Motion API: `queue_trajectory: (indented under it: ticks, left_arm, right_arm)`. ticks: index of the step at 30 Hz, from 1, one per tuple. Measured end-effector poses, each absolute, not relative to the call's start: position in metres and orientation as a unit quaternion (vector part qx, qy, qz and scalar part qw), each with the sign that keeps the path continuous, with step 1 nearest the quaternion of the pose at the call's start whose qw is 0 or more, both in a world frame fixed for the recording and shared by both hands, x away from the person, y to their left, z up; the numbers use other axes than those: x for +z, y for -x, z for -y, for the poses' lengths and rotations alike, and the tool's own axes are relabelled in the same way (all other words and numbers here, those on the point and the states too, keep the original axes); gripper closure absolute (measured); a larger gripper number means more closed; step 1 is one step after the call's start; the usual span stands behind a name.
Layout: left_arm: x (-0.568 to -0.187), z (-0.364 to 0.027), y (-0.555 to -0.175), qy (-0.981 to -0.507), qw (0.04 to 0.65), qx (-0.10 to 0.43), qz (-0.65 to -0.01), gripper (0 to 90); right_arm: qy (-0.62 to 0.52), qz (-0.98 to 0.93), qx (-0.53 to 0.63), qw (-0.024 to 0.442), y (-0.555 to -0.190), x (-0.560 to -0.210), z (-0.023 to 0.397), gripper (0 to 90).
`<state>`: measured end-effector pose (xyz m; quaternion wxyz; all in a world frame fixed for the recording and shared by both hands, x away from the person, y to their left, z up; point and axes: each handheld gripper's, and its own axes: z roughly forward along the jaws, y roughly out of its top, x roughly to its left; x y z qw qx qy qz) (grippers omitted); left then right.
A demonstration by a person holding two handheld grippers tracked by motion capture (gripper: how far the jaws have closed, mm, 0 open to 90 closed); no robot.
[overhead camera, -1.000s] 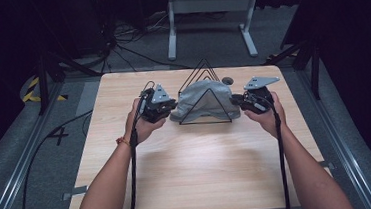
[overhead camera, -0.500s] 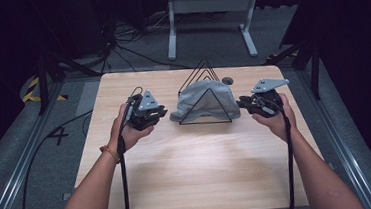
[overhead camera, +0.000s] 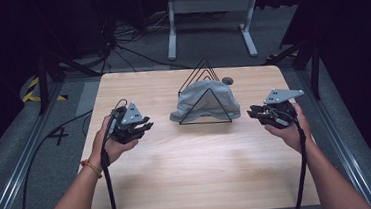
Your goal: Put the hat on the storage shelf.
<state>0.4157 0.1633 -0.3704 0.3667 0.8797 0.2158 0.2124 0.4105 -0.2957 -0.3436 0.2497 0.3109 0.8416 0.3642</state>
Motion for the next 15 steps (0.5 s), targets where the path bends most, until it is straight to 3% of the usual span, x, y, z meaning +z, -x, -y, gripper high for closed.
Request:
queue_trajectory:
  ticks: [5,8,15]
  left_arm:
    - [-0.392,-0.175,-0.401,-0.882,0.366,0.19,-0.229,70.1]
    - [-0.411,-0.181,-0.392,-0.884,0.365,0.171,-0.236,62.5]
    - [-0.449,-0.191,-0.372,-0.891,0.363,0.132,-0.237,48.3]
  right_arm:
    - [-0.312,-0.842,0.365,0.245,-0.391,-0.354,0.31,69.3]
    - [-0.313,-0.842,0.366,0.243,-0.378,-0.367,0.32,61.6]
    - [-0.34,-0.84,0.368,0.208,-0.347,-0.426,0.353,46.3]
